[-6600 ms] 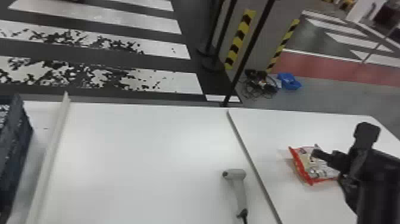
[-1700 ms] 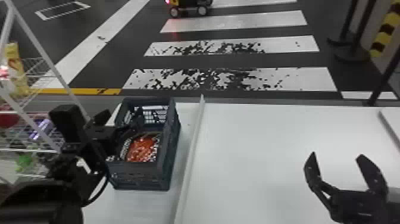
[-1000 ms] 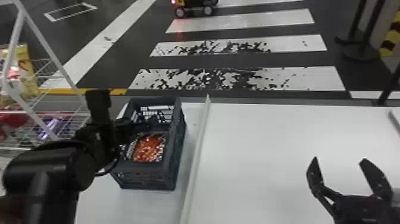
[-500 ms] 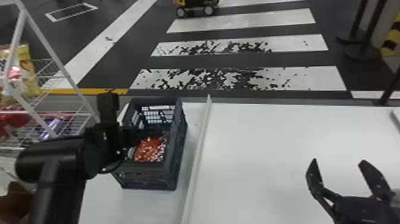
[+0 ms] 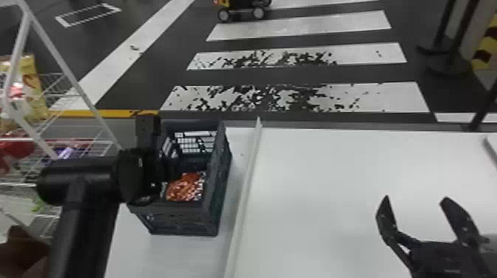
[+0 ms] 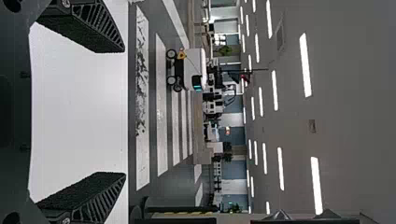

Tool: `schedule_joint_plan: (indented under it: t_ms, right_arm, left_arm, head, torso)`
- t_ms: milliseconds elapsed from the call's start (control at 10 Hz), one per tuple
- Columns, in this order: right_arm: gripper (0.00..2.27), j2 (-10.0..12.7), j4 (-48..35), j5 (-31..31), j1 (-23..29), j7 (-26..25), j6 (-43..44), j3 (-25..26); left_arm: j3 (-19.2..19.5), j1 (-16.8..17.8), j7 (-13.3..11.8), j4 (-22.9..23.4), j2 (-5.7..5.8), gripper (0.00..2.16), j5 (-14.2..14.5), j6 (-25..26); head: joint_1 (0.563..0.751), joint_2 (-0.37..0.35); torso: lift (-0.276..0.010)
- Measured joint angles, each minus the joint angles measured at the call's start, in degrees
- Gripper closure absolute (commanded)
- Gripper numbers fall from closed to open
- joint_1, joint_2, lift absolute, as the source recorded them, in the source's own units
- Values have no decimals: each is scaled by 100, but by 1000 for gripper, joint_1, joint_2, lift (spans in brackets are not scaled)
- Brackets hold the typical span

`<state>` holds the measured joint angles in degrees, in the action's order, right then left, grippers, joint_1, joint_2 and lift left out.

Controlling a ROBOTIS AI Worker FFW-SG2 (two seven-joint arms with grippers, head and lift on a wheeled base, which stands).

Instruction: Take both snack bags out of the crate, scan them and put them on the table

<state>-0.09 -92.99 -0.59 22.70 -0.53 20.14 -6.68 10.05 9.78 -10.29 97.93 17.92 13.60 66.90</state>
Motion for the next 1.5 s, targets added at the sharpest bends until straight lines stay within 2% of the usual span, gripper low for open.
schedule_joint_plan:
  t_ms: [300, 500, 800, 1200, 1300, 1400, 1500]
  right_arm:
    - [43, 0, 9, -17, -25, 0, -51, -4]
    - [43, 0, 9, -16, -28, 0, -82, -9]
    - [43, 0, 9, -25, -29, 0, -112, -21]
    - [43, 0, 24, -29, -61, 0, -165, -41]
    - [43, 0, 26, -29, -68, 0, -190, -43]
    - [43, 0, 35, -32, -74, 0, -202, -45]
    - [43, 0, 63, -44, -87, 0, -214, -54]
  left_arm:
    - [-234, 337, -6, -564, 29, 144, -191, 142]
    - [-387, 531, -103, -963, 31, 144, -359, 143]
    - [-465, 728, -306, -1491, -87, 147, -725, 144]
    - [-569, 924, -414, -2097, -105, 151, -951, 114]
    - [-586, 976, -457, -2241, -105, 235, -975, 107]
    - [-592, 1033, -532, -2371, -105, 488, -1012, 89]
    - [-592, 1095, -654, -2515, -105, 1011, -1115, 30]
  head:
    - [695, 233]
    - [695, 234]
    - [695, 235]
    - [695, 245]
    - [695, 246]
    - [695, 246]
    - [695, 248]
  torso:
    - [-91]
    - [-91]
    - [-91]
    - [-91]
    - [-91]
    - [-91]
    - [-91]
